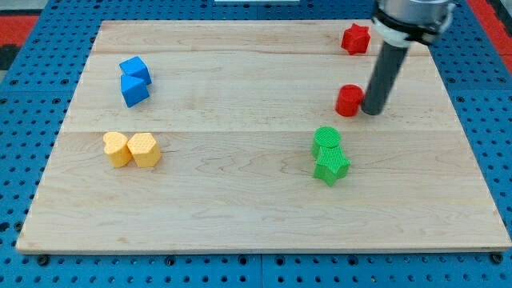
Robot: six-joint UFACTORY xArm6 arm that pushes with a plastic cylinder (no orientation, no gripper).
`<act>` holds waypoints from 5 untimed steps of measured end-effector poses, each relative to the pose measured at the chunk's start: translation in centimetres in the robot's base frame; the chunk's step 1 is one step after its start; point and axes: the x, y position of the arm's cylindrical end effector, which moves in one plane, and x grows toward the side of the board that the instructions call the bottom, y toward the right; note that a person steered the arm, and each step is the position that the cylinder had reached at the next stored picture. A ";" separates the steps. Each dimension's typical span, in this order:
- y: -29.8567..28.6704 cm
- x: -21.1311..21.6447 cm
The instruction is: Push the red circle into the red star
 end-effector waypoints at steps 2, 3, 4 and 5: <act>-1.6 2.6; -5.5 -1.4; -0.8 -7.1; 1.8 -9.1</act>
